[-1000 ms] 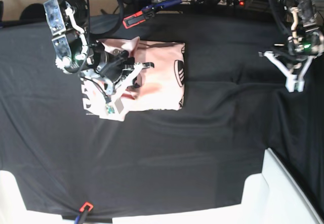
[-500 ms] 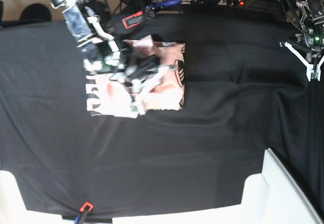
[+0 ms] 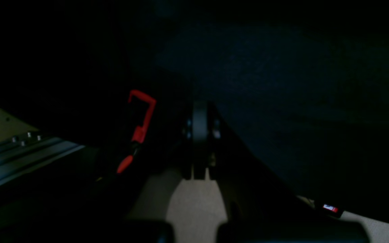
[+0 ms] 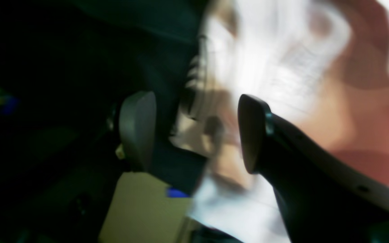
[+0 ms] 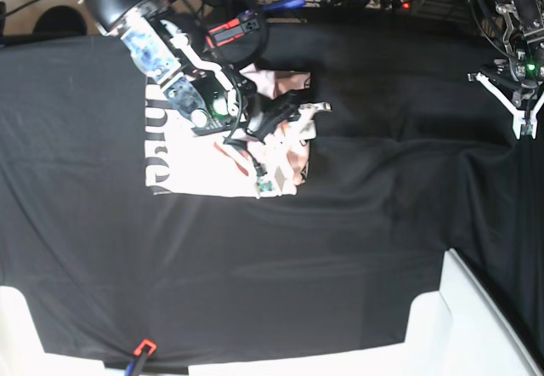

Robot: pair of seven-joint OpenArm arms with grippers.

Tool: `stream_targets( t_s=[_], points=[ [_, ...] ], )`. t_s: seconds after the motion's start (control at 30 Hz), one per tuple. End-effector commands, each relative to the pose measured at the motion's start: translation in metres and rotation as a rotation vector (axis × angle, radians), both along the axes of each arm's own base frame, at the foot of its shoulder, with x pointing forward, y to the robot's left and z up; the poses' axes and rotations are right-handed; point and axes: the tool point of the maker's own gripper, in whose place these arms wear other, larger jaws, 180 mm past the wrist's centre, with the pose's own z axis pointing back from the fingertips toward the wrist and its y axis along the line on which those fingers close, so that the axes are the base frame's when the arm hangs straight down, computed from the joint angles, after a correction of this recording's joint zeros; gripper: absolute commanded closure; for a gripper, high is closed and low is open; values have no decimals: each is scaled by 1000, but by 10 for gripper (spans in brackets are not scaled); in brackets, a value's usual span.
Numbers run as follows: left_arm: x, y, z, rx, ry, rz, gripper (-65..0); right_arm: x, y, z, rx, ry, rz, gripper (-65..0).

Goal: Fold the T-shirt properly
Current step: 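Lift the other strip end with the right gripper and fold it over the stack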

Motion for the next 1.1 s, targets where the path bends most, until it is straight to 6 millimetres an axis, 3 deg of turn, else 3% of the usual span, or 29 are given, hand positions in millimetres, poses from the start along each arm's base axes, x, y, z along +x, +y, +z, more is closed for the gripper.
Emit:
stream_targets(
  t_s=[0.0,0.1,0.17,0.27,0.37,0.5,0.73,1.07],
  points=[
    [8,9,12,31,-32,-4,0,11,15,30,61,-75,34,-350],
    [8,10,13,32,-35,-2,0,16,6,61,89,-122,-15,-276],
    [8,10,13,32,-35,0,0,21,-11,67,86,-116,-75,-236],
    [8,11,14,35,-37,-2,0,29,-48,55,69,-72,-218,-160],
    [8,11,14,35,-37,-2,0,24,-87,37,50,-13,-355,-6],
    [5,12,7,22,-20,12,0,7,-110,18,20,5,-388,-4],
    [10,11,-1,-1,-18,27,0,-21,-111,-22,-26,74,-330,-4],
    [10,-1,-8,-28,-22,29,0,-48,-38,-47,-35,136,-80,-9]
  ],
)
